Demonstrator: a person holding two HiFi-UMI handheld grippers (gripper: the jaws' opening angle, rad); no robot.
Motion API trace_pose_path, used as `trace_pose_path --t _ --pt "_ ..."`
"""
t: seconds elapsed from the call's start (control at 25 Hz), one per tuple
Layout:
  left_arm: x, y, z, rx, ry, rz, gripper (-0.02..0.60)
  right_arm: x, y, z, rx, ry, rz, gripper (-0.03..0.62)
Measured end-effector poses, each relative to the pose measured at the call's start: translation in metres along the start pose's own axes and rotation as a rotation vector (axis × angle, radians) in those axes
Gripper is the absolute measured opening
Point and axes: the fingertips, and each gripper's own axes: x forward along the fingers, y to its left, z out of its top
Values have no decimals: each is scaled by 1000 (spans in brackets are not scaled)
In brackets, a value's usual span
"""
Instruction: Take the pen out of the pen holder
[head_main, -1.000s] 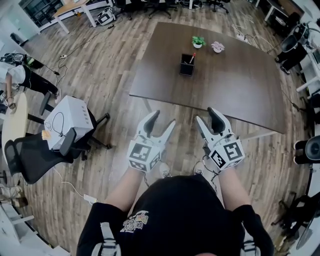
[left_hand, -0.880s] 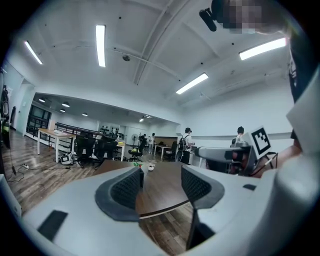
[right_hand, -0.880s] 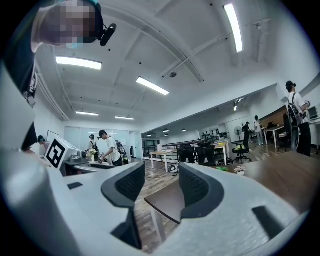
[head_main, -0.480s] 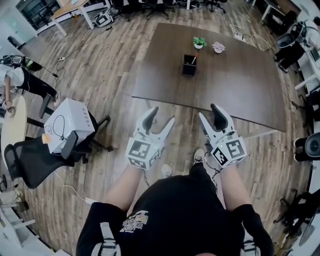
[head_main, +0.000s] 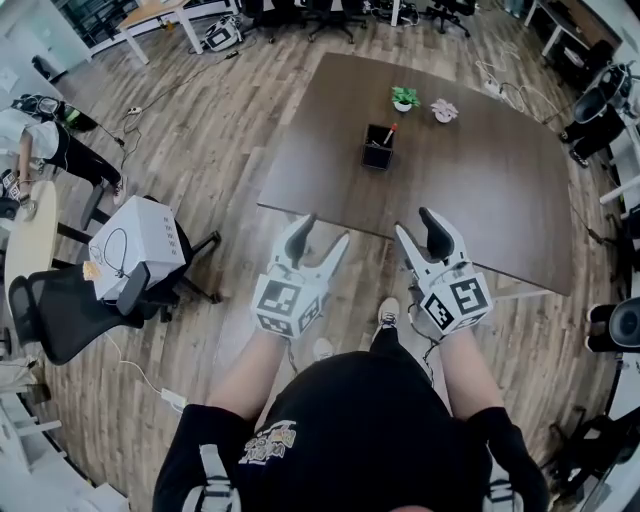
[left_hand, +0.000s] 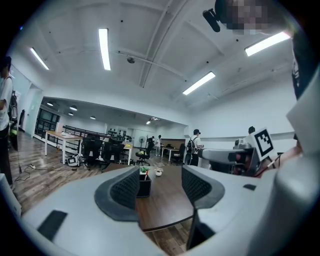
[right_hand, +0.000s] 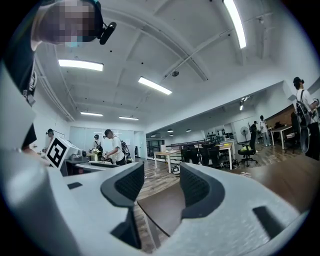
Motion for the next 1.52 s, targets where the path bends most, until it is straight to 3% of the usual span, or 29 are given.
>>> trace_pose_path --t 0.44,0.8,1.12,1.52 --pt "96 -1 -1 -12 9 134 238 38 -102 -17 54 31 118 221" --pt "164 -3 -13 -14 58 227 238 61 -160 -25 110 49 209 218" --pt "215 -1 -25 4 87 251 238 70 -201 -37 135 55 223 216" --pt "255 35 -42 -17 116 256 236 93 -228 -42 139 77 185 209"
